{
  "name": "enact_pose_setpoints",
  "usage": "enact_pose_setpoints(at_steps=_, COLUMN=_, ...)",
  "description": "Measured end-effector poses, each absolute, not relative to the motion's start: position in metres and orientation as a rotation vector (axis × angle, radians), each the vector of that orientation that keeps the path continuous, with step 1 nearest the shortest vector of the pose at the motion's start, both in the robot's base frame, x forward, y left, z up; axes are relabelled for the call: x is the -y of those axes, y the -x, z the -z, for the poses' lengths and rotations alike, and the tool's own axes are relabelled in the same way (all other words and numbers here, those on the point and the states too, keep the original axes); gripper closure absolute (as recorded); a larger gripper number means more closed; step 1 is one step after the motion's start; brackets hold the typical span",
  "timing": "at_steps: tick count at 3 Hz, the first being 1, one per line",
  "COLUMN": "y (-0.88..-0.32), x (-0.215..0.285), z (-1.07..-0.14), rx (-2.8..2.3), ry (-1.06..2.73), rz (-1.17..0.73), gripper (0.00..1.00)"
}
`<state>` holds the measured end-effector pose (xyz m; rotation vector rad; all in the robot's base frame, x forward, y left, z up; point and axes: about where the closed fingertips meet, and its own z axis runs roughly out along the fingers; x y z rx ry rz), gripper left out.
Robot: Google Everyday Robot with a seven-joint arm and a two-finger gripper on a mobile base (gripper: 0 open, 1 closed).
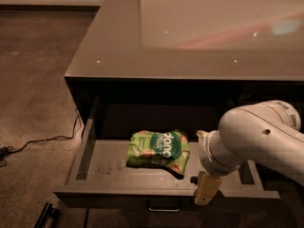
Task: Open top drawer
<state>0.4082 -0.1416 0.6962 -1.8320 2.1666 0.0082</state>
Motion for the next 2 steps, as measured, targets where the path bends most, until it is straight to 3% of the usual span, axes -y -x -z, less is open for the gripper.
enact_pose_setpoints(at_steps=1, y=-0.419, x=0.147, z=-0.695, rx=-2.191, ry=1.808, rz=0.020, gripper=0.16)
enact_pose_setpoints(at_steps=2, y=-0.430, x=0.154, z=-0.687, rx=-2.221, ry=1.785, rz=0.030, gripper=0.39)
